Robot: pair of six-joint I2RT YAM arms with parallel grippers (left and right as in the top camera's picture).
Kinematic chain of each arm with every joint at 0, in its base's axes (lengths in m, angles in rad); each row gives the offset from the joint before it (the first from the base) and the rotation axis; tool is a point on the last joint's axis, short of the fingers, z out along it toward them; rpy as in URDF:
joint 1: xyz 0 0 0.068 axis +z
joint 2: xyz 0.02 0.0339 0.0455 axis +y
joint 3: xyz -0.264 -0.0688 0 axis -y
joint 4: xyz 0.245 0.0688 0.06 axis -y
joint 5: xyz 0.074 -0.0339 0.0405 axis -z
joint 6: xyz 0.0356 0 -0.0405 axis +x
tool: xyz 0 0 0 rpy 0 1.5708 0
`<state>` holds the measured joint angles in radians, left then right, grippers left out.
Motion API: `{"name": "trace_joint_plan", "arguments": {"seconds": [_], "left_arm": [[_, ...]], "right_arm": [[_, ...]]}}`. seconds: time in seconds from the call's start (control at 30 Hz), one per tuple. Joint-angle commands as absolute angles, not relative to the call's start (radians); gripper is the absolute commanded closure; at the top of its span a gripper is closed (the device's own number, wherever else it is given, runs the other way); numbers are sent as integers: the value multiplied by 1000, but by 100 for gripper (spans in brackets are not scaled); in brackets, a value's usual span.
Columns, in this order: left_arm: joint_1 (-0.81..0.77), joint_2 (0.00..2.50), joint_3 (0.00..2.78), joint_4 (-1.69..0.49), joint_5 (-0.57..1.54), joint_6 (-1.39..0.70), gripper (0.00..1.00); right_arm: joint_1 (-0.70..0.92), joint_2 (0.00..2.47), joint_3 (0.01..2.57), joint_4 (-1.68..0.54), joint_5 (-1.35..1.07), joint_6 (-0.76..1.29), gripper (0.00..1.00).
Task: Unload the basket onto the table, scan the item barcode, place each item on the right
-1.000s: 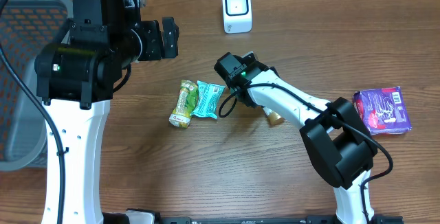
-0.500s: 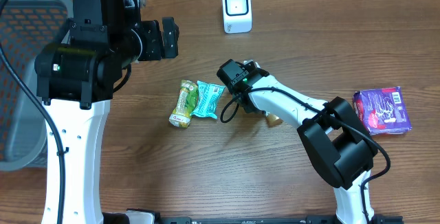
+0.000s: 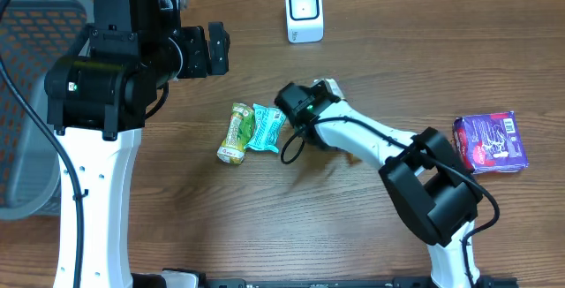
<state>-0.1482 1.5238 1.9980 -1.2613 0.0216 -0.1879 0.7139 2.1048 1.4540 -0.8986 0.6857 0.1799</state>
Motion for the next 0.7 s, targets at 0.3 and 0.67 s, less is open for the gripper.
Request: {"name": "trace_joint_plan", "arguments": {"seconds": [0.3, 0.67], "left_arm": [[-144, 1531, 1999, -1260, 18, -179, 1], [-144, 1531, 1999, -1260, 18, -179, 1]], "right_arm": [[753, 2090, 1454, -840, 724, 103, 50], [752, 2082, 1554, -971, 183, 64, 59]]}}
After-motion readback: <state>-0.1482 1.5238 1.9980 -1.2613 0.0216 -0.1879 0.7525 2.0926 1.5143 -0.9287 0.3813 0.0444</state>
